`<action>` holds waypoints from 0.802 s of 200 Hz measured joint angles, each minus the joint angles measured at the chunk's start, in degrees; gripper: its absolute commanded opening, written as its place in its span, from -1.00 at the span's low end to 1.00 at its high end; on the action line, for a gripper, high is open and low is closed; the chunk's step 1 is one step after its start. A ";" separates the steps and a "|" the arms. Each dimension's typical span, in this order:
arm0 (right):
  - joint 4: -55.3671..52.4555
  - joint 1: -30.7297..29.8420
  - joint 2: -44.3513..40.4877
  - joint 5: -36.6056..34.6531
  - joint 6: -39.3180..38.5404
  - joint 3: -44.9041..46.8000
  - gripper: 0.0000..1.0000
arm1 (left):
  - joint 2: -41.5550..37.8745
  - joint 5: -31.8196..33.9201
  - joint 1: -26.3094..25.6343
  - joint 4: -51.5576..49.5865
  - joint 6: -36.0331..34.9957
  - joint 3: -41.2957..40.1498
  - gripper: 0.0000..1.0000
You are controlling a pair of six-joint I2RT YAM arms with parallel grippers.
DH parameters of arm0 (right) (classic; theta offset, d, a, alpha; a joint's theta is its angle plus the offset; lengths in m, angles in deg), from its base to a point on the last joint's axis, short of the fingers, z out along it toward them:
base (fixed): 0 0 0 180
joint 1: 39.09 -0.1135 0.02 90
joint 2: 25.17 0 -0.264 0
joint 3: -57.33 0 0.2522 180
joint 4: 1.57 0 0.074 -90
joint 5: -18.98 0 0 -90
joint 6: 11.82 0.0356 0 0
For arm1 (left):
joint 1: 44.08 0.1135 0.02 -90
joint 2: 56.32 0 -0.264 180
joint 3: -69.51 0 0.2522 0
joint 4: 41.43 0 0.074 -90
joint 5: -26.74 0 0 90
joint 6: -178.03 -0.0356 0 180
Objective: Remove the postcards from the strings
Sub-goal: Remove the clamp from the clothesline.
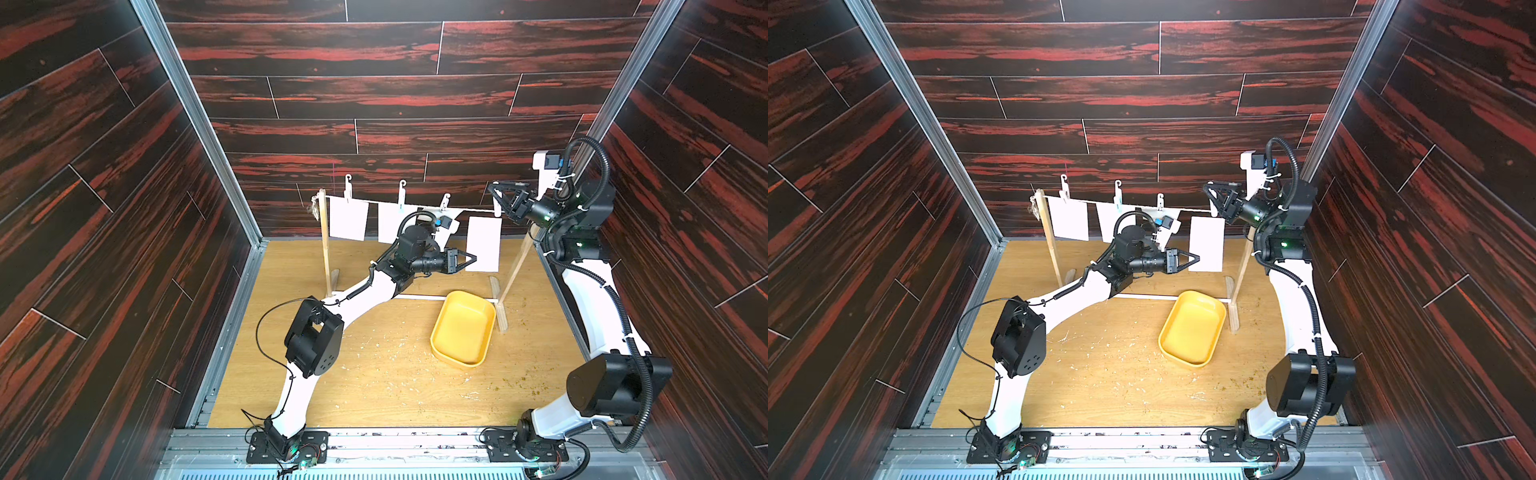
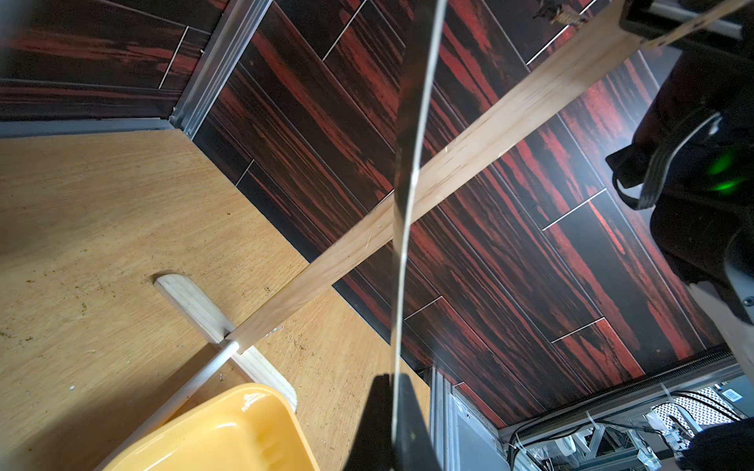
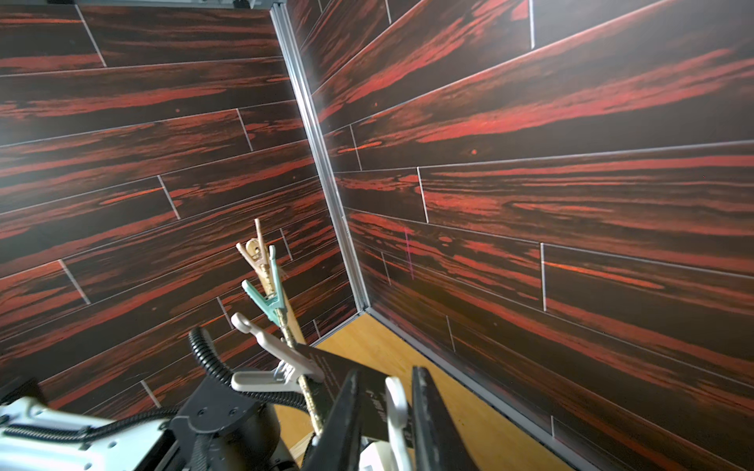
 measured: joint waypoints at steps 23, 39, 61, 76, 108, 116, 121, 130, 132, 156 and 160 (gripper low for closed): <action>4.48 -0.07 -0.98 -3.13 2.03 2.47 -0.57 | 0.00 0.00 -0.07 0.31 0.09 -0.11 -1.00; 6.29 -0.09 -1.27 -5.03 2.82 3.04 -0.57 | -0.07 0.00 -0.22 0.39 0.22 -0.33 -1.00; 7.67 -0.07 -1.38 -7.65 3.23 3.02 -0.57 | -0.57 0.00 -0.44 0.72 0.22 -1.88 -1.00; 7.91 -0.07 -1.40 -9.03 3.32 3.02 -0.57 | -0.90 -0.02 -0.50 0.79 0.24 -3.17 -1.00; 7.74 -0.07 -1.60 -10.71 3.21 3.02 -0.57 | -1.86 0.20 -0.74 1.73 0.46 -6.69 -1.00; 7.56 -0.07 -1.84 -10.97 3.15 3.02 -0.57 | -2.19 0.26 -0.76 1.81 0.46 -7.58 -1.00; 7.52 -0.07 -2.08 -11.15 3.10 3.02 -0.57 | -2.34 0.24 -0.76 1.86 0.44 -8.07 -1.00; 7.43 -0.07 -2.58 -11.41 3.10 3.02 -0.56 | -2.69 0.42 -0.79 2.05 0.46 -8.85 -1.00; 7.43 -0.07 -2.71 -11.43 3.10 3.02 -0.56 | -2.80 0.46 -0.81 2.10 0.46 -9.07 -1.00; 6.82 -0.07 -4.92 -11.63 2.73 3.02 -0.56 | -4.31 0.87 -0.81 2.60 0.59 -11.91 -1.00; 6.71 -0.07 -5.38 -11.65 2.64 3.02 -0.56 | -4.59 0.98 -0.81 2.73 0.61 -12.44 -1.00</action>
